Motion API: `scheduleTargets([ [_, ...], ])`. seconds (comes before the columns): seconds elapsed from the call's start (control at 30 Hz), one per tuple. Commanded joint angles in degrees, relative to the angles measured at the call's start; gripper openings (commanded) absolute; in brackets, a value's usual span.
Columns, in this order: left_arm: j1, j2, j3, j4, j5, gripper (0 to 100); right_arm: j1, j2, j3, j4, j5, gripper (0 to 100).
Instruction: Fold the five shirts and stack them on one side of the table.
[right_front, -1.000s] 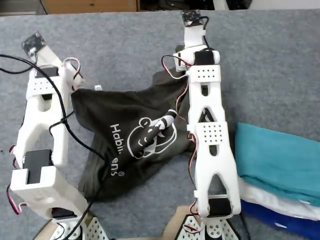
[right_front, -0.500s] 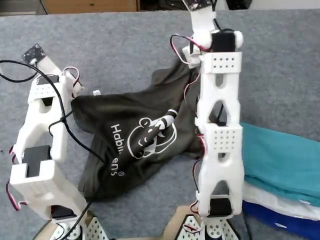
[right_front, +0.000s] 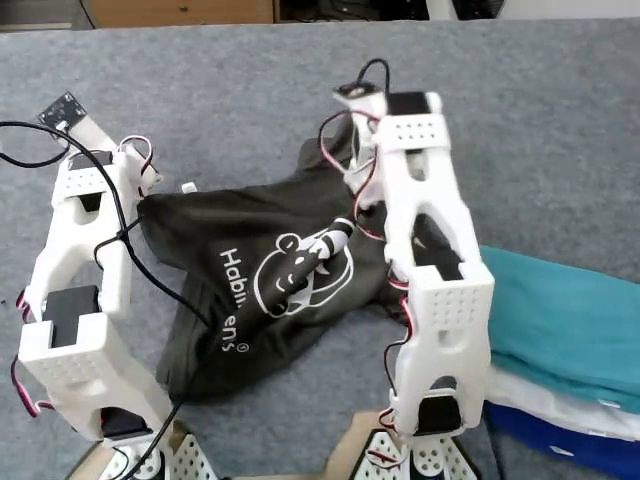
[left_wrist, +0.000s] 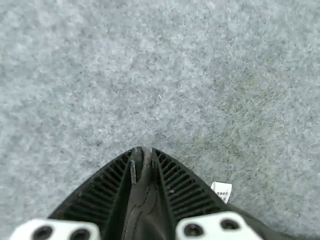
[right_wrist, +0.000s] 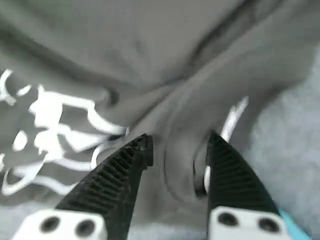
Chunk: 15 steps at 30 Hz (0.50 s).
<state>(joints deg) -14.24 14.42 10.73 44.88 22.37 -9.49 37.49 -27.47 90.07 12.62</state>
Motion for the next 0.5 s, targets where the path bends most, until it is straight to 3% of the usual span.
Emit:
scheduleTargets([
  [0.0, -0.62, -0.66, -2.81, -0.62, 0.7, 2, -1.01, -4.62, 6.81, -10.02, 2.99, 6.0],
  [0.03, -0.62, -0.66, -2.73, -0.62, 0.7, 2, -1.01, -4.62, 8.75, -10.81, 5.36, 1.2],
  [0.17, -0.62, -0.66, -2.81, -0.62, 0.7, 2, -0.75, -5.05, 14.02, -10.29, 10.29, 1.2],
  [0.47, -0.62, -0.66, -2.81, -0.62, 0.53, 2, 6.02, -9.1, 14.64, 8.7, 13.27, 0.5],
])
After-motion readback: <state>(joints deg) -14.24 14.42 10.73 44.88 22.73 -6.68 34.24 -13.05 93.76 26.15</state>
